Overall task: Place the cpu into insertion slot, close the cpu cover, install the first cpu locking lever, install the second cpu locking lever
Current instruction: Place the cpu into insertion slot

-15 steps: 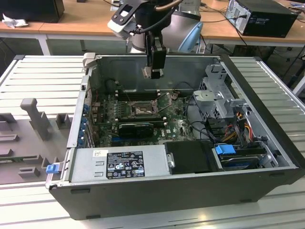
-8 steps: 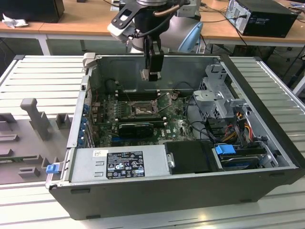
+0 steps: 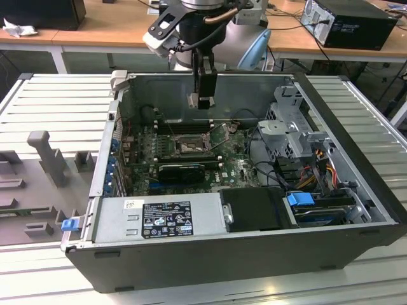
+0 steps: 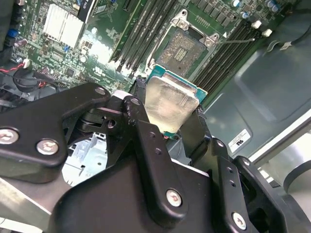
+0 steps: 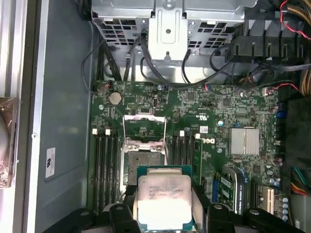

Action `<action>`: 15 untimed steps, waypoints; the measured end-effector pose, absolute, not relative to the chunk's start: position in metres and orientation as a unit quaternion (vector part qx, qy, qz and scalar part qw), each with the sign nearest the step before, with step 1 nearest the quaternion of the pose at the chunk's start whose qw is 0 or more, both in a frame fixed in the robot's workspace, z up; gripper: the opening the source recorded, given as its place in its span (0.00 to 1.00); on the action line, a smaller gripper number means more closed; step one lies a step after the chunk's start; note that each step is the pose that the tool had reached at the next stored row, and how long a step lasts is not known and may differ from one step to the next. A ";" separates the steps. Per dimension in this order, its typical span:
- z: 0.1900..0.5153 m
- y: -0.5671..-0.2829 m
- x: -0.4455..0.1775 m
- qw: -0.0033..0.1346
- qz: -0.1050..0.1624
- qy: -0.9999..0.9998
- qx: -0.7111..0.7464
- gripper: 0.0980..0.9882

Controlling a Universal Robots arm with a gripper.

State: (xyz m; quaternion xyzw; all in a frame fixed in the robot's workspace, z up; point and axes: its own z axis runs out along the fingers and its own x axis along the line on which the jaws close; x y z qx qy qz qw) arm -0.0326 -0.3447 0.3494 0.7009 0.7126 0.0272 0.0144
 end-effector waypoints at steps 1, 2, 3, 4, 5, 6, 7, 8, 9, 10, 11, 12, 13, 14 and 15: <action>0.349 -0.345 -0.033 0.014 0.027 0.711 0.702 0.48; 0.348 -0.345 -0.033 0.014 0.027 0.711 0.703 0.48; 0.348 -0.345 -0.033 0.014 0.027 0.710 0.703 0.48; 0.348 -0.345 -0.033 0.014 0.027 0.710 0.703 0.48; 0.348 -0.345 -0.033 0.015 0.027 0.710 0.703 0.48; 0.347 -0.345 -0.033 0.015 0.027 0.710 0.703 0.48; 0.347 -0.345 -0.033 0.016 0.026 0.710 0.703 0.48; 0.346 -0.345 -0.033 0.016 0.026 0.710 0.703 0.48; 0.346 -0.345 -0.033 0.017 0.025 0.710 0.703 0.48; 0.345 -0.345 -0.033 0.017 0.025 0.710 0.703 0.48; 0.344 -0.345 -0.033 0.017 0.025 0.710 0.703 0.48; 0.344 -0.345 -0.033 0.018 0.024 0.710 0.703 0.48; 0.344 -0.345 -0.033 0.018 0.024 0.710 0.703 0.48; 0.343 -0.345 -0.033 0.018 0.024 0.710 0.703 0.48; 0.343 -0.345 -0.033 0.018 0.024 0.710 0.703 0.48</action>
